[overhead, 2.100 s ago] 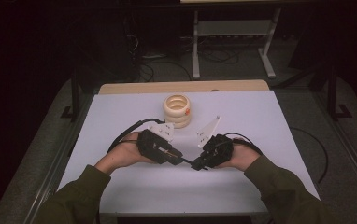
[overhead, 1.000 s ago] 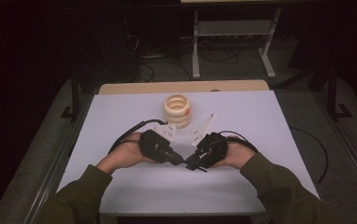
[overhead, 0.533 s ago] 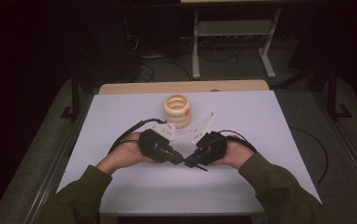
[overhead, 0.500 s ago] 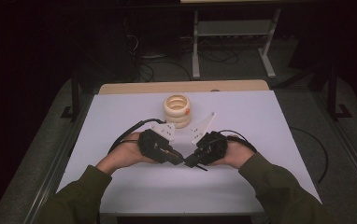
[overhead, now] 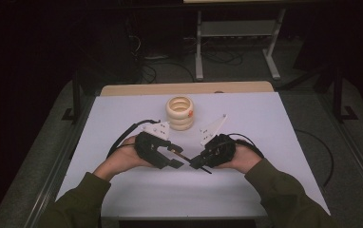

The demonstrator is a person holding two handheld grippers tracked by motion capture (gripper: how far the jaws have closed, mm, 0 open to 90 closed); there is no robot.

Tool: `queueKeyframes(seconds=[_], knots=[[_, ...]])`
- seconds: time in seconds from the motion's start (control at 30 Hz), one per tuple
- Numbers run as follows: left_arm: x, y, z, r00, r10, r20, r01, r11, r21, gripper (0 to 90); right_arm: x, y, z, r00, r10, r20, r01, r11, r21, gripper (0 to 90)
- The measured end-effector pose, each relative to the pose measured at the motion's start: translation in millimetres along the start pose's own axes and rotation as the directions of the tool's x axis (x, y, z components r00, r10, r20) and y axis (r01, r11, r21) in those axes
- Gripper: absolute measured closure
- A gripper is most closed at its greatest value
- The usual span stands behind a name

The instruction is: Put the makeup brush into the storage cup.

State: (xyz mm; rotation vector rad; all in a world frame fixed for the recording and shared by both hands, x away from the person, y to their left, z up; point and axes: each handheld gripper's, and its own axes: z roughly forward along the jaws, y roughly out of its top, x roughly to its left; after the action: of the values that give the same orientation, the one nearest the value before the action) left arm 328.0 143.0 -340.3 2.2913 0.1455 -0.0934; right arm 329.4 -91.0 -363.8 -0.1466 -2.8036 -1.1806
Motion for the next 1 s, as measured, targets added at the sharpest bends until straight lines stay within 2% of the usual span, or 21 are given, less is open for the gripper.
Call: queueKeyframes(seconds=[0.1, 0.23, 0.3, 0.4, 0.43, 0.47, 0.5, 0.57, 0.63, 0.7, 0.77, 0.8, 0.87, 0.93, 1.0], knots=[[-0.1, -4.2, -3.0, 0.9994, -0.033, -0.015, 0.032, 0.9978, -0.059, 46.4, -0.3, -2.2, -1.4, 1.0, 0.005, 0.008, -0.005, 1.0, -0.029, 82.7], [1.1, -7.0, -5.3, 0.9992, -0.029, -0.027, 0.027, 0.9956, -0.09, 47.8, 0.0, -5.1, -3.2, 0.9996, 0.024, 0.017, -0.023, 0.998, -0.065, 82.7], [0.6, -8.4, -5.6, 0.9987, -0.033, -0.038, 0.029, 0.9937, -0.108, 48.9, 1.2, -7.7, -4.0, 0.9985, 0.051, 0.02, -0.049, 0.993, -0.107, 82.7], [0.2, -10.7, -5.9, 0.9983, -0.041, -0.042, 0.035, 0.9905, -0.133, 49.5, 1.8, -9.8, -3.9, 0.9977, 0.062, 0.027, -0.058, 0.99, -0.128, 82.7], [-0.3, -12.4, -5.9, 0.9974, -0.064, -0.033, 0.058, 0.9837, -0.17, 50.4, 2.1, -12.3, -3.3, 0.9966, 0.074, 0.036, -0.067, 0.987, -0.149, 82.7], [-0.3, -12.4, -5.9, 0.9974, -0.064, -0.033, 0.058, 0.9837, -0.17, 51.4, 2.1, -12.3, -3.3, 0.9966, 0.074, 0.036, -0.067, 0.987, -0.149, 82.7], [-1.1, -13.6, -5.8, 0.9965, -0.073, -0.04, 0.063, 0.977, -0.204, 52.1, 2.3, -14.9, -2.1, 0.9959, 0.078, 0.047, -0.069, 0.982, -0.173, 82.8], [-1.5, -14.2, -5.4, 0.9961, -0.079, -0.04, 0.069, 0.9753, -0.21, 52.8, 3.5, -17.4, -0.8, 0.9947, 0.096, 0.038, -0.086, 0.976, -0.202, 82.7], [-0.9, -15.5, -5.0, 0.9954, -0.082, -0.051, 0.068, 0.9734, -0.219, 53.6, 2.7, -19.2, -0.1, 0.9947, 0.092, 0.045, -0.081, 0.975, -0.208, 82.8], [-0.1, -17.0, -3.2, 0.994, -0.096, -0.053, 0.081, 0.9692, -0.233, 54.5, 3.8, -21.5, 2.1, 0.9937, 0.107, 0.035, -0.095, 0.965, -0.245, 82.8], [0.3, -17.1, -2.6, 0.9944, -0.095, -0.046, 0.08, 0.9647, -0.251, 56.0, 5.1, -22.6, 2.3, 0.9926, 0.114, 0.041, -0.099, 0.959, -0.266, 82.8], [0.3, -17.1, -2.6, 0.9944, -0.095, -0.046, 0.08, 0.9647, -0.251, 56.7, 5.0, -23.4, 2.9, 0.9922, 0.118, 0.041, -0.102, 0.957, -0.27, 82.8], [-0.5, -15.8, -1.8, 0.9936, -0.102, -0.05, 0.083, 0.9541, -0.288, 58.7, 4.8, -24.5, 4.5, 0.9917, 0.121, 0.044, -0.104, 0.954, -0.281, 82.7], [-0.6, -15.4, -1.4, 0.9925, -0.107, -0.059, 0.085, 0.9489, -0.304, 60.7, 4.5, -24.8, 5.5, 0.9911, 0.126, 0.045, -0.108, 0.952, -0.287, 82.8], [0.3, -15.1, -0.9, 0.9931, -0.1, -0.061, 0.077, 0.9474, -0.311, 62.8, 4.2, -24.9, 5.4, 0.9911, 0.125, 0.048, -0.105, 0.948, -0.299, 82.8]])
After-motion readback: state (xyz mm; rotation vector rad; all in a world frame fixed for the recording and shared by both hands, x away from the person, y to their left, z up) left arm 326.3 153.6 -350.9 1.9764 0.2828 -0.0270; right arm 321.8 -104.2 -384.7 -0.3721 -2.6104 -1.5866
